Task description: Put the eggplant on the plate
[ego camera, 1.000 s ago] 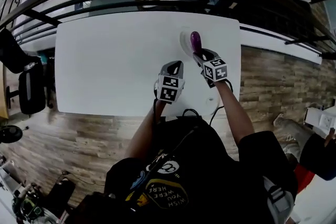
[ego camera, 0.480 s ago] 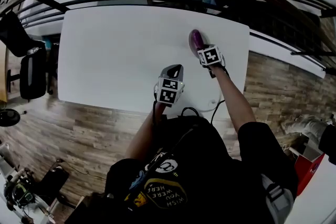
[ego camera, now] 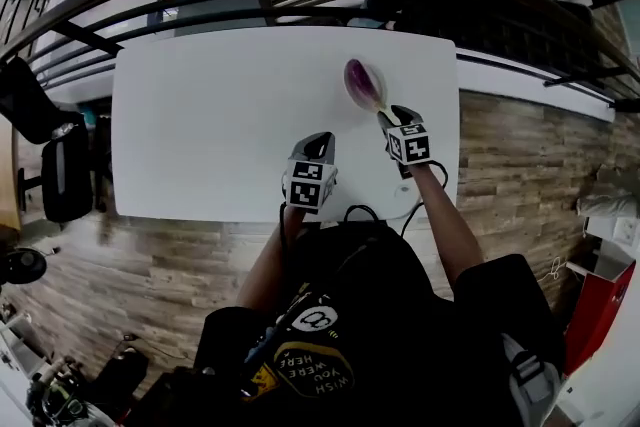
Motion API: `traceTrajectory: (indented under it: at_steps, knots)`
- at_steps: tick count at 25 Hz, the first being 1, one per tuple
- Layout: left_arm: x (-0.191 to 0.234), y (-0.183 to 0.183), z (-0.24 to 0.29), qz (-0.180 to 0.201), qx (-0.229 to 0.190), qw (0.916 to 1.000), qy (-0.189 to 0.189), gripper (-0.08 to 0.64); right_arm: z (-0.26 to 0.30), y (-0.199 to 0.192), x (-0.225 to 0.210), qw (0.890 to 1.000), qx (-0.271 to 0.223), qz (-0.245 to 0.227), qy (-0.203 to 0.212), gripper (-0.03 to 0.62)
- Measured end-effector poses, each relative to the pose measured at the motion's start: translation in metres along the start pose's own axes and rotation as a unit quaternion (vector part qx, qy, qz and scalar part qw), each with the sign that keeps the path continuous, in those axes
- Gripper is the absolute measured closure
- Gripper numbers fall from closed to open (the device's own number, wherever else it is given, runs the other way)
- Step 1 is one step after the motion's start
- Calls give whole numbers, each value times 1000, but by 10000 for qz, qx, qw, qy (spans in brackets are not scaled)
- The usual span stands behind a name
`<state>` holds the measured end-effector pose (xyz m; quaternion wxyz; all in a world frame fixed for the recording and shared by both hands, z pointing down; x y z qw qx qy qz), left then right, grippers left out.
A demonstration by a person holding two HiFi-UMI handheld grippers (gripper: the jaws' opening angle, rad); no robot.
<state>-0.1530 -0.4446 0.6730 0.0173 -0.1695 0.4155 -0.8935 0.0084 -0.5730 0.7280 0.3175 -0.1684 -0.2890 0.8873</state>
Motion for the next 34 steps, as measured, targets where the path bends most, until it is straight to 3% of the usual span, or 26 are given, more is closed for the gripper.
traceTrajectory:
  at_steps: [5,7,11,15,22,34]
  knots:
    - [-17,22,-31,312,-310,9990,-119,555,-104,1,36,9860,-1585,488,184,548]
    - [-30,38,-42,428,-489,9976,-230,555,-142,1,45,9781,-1967,677,113,589]
    - [-56,62,-63,725,-840,9928,-442,555,-199,-5,61,9647,-2479,892,-16,591]
    - [-76,76,-76,1123,-1051,9867,-529,555,-224,-13,66,9553,-2709,1183,16,591]
    - [-99,71,-81,1449,-1025,9816,-710,555,-239,-6,71,9490,-2945,1119,129,590]
    - [-84,73,-91,1269,-1237,9830,-479,555,-233,-1,83,9526,-2881,937,276,589]
Point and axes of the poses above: the fingertips, and each gripper's own axes: z forward along the fingers, x to its left, y out of its top, the point moved 5 cm from there along -z, backward along the fingers, and after that the axes turned 3 degrees about z, right-handed, at the moved point
